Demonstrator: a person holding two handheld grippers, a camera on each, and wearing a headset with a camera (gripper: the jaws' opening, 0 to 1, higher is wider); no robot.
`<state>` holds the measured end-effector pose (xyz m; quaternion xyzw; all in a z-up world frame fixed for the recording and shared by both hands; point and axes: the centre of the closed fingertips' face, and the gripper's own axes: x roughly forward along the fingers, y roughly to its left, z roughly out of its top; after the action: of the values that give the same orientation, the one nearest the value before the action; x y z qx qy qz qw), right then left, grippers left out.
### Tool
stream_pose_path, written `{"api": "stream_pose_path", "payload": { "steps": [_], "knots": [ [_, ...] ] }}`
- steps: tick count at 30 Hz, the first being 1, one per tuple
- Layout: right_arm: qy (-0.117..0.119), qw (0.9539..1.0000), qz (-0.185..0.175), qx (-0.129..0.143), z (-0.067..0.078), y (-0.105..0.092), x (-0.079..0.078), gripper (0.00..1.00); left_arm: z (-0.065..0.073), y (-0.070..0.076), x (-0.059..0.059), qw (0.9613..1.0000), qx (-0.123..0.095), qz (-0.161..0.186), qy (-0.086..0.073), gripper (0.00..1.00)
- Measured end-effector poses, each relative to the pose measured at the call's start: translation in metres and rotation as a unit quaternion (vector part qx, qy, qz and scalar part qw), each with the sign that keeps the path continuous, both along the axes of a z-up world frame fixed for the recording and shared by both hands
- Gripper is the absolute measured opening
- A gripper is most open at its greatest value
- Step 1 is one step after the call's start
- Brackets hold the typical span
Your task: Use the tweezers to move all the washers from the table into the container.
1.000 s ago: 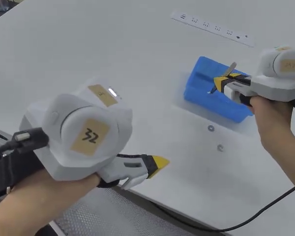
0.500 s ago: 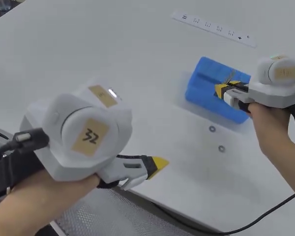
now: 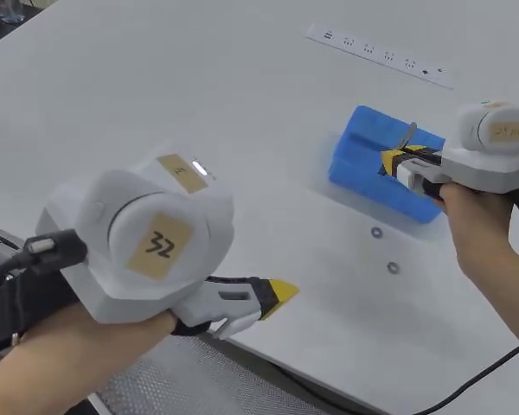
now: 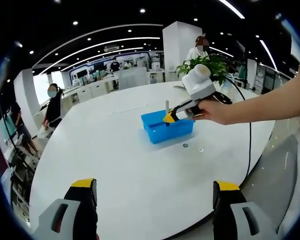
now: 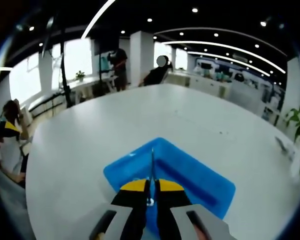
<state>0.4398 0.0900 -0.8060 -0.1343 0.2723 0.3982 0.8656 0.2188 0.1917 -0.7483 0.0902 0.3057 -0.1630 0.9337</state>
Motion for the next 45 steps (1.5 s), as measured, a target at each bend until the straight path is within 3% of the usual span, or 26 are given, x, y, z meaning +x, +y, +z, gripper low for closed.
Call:
{"api": "stream_pose_path", "payload": {
  "steps": [24,33,42,45],
  "knots": [
    [0.003,0.9999,-0.014,0.010,0.002,-0.004,-0.002,0.04,-0.001,0.000,-0.001,1.0000,0.005,-0.003,0.002,0.99],
    [-0.009,0.9993,-0.017,0.032,0.023,-0.009,-0.009,0.04,0.000,0.001,-0.001,1.0000,0.005,-0.002,-0.001,0.99],
    [-0.037,0.9967,-0.013,0.071,0.065,-0.009,-0.026,0.03,0.002,-0.002,-0.001,1.0000,0.004,-0.005,-0.004,0.99],
    [-0.044,0.9964,-0.003,0.073,0.070,-0.005,-0.034,0.03,0.002,-0.002,0.000,1.0000,0.004,-0.005,-0.004,0.98]
  ]
}}
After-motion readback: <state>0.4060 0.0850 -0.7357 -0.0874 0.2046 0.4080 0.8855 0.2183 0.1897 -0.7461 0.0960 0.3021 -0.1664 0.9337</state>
